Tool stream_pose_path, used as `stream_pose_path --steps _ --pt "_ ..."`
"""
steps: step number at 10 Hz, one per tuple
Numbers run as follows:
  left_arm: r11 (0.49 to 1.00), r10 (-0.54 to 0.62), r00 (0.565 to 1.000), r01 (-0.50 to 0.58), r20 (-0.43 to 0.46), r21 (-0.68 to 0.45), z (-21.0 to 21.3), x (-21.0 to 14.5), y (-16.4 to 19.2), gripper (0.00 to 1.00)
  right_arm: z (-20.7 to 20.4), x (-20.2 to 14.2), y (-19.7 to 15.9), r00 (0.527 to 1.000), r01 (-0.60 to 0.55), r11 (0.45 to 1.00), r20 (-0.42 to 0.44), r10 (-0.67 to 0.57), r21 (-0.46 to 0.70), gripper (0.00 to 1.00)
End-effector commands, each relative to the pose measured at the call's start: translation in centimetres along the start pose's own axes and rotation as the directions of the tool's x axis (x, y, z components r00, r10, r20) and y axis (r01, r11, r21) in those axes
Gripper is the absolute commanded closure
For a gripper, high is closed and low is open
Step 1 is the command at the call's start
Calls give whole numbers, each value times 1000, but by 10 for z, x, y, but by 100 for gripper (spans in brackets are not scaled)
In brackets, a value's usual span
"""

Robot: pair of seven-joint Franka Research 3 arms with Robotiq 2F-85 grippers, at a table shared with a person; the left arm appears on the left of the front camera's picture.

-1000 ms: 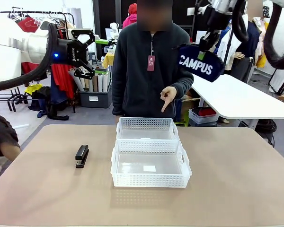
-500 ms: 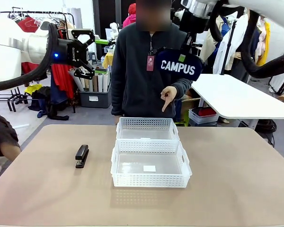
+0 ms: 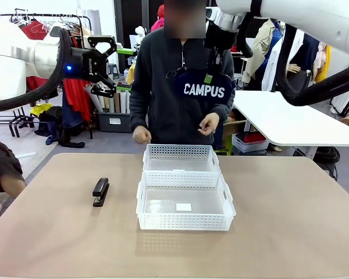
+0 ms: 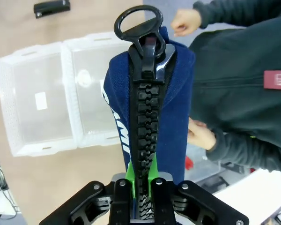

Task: Distribute items into two baskets.
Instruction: Move the picked Pencil pouch towards the Organizing basket indicated by the person, stopping as directed.

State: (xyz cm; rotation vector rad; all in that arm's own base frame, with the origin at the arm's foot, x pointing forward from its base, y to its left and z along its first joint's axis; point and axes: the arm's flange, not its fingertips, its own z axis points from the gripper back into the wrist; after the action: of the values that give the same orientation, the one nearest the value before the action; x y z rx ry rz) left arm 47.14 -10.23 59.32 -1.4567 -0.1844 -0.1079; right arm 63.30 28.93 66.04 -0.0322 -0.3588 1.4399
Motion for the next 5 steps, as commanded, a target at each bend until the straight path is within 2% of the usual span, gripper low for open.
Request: stream_pose_path --steps 1,5 --pt "1000 -4 1000 4 6 0 0 0 -2 0 2 14 -13 999 -44 999 -31 44 3 100" --pt "1000 -4 1000 4 6 0 0 0 -2 0 -23 21 -2 995 -73 997 -61 74 25 100"
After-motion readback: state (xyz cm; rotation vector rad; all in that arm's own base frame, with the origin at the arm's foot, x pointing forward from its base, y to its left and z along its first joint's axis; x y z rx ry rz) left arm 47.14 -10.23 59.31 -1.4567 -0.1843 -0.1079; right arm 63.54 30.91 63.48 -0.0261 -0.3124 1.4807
